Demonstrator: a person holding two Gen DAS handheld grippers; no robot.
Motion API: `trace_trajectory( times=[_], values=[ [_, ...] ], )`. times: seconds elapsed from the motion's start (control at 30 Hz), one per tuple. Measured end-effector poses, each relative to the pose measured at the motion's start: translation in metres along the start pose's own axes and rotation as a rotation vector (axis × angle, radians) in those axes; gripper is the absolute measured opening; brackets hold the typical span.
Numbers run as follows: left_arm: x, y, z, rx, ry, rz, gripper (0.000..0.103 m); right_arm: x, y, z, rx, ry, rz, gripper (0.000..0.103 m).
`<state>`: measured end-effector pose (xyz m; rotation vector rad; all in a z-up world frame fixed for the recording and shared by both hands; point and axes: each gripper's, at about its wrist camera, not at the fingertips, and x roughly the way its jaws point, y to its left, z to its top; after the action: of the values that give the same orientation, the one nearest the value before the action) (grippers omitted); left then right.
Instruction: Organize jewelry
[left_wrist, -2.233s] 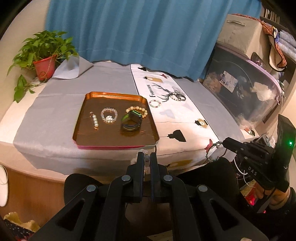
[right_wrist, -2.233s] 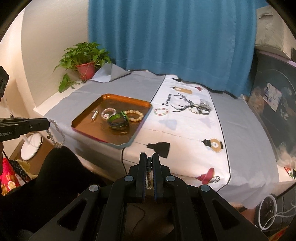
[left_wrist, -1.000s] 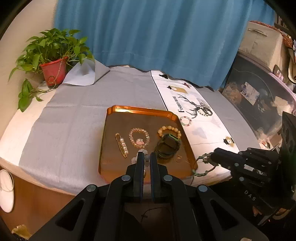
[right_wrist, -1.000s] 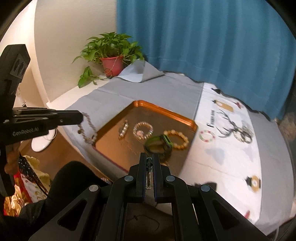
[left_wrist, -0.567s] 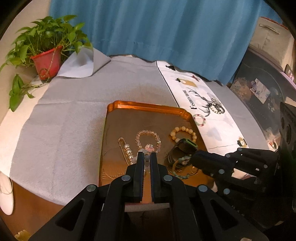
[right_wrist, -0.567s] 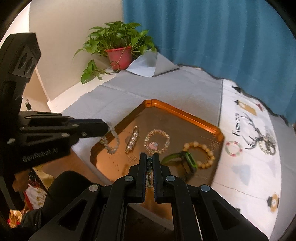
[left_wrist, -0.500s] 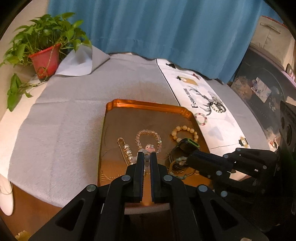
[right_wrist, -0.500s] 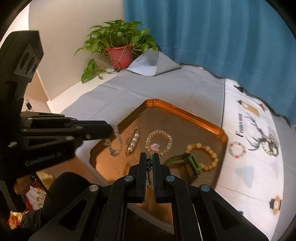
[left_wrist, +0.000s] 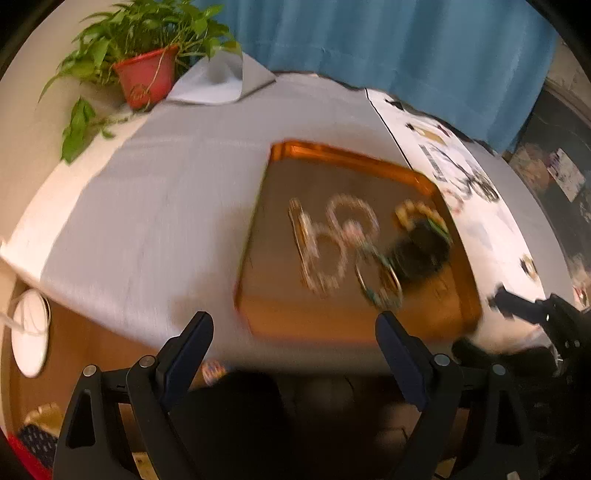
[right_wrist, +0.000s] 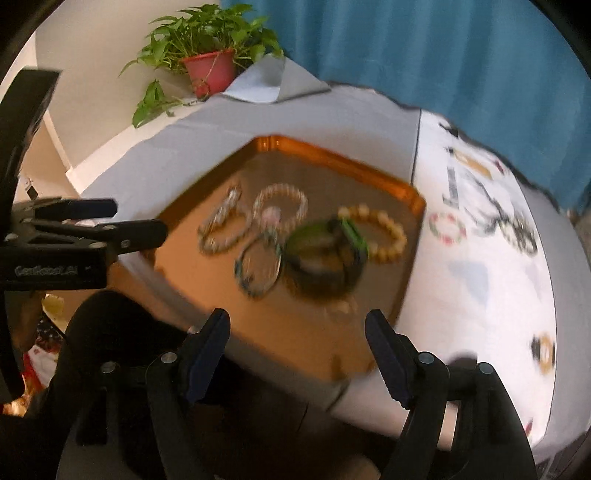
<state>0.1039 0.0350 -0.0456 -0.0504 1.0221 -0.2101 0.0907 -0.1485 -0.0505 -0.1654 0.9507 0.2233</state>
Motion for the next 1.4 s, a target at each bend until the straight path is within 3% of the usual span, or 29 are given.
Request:
trace_trajectory(
  times=[0.13, 0.43, 0.73, 1.0, 1.4],
  values=[
    [-0.027, -0.018, -0.031, 0.003, -0.012, 0.018, 0.087, -0.032, -0.001, -0.023, 0.017, -0.031, -0.025, 0.076],
    [-0.080, -0.056, -0.064, 0.033, -0.089, 0.037, 0.087, -0.111, 0.007, -0.066, 0.010, -0.149, -0.105, 0.077],
    [-0.122, -0.085, -0.087, 0.087, -0.165, 0.058, 0.089, -0.153, 0.003, -0.093, 0.039, -0.218, -0.116, 0.077],
    [-0.139, -0.103, -0.099, 0.132, -0.206, 0.082, 0.092, -0.162, 0.002, -0.109, 0.059, -0.222, -0.113, 0.078],
    [-0.136, -0.113, -0.109, 0.149, -0.187, 0.079, 0.093, -0.160, -0.003, -0.117, 0.077, -0.203, -0.112, 0.078]
  ],
)
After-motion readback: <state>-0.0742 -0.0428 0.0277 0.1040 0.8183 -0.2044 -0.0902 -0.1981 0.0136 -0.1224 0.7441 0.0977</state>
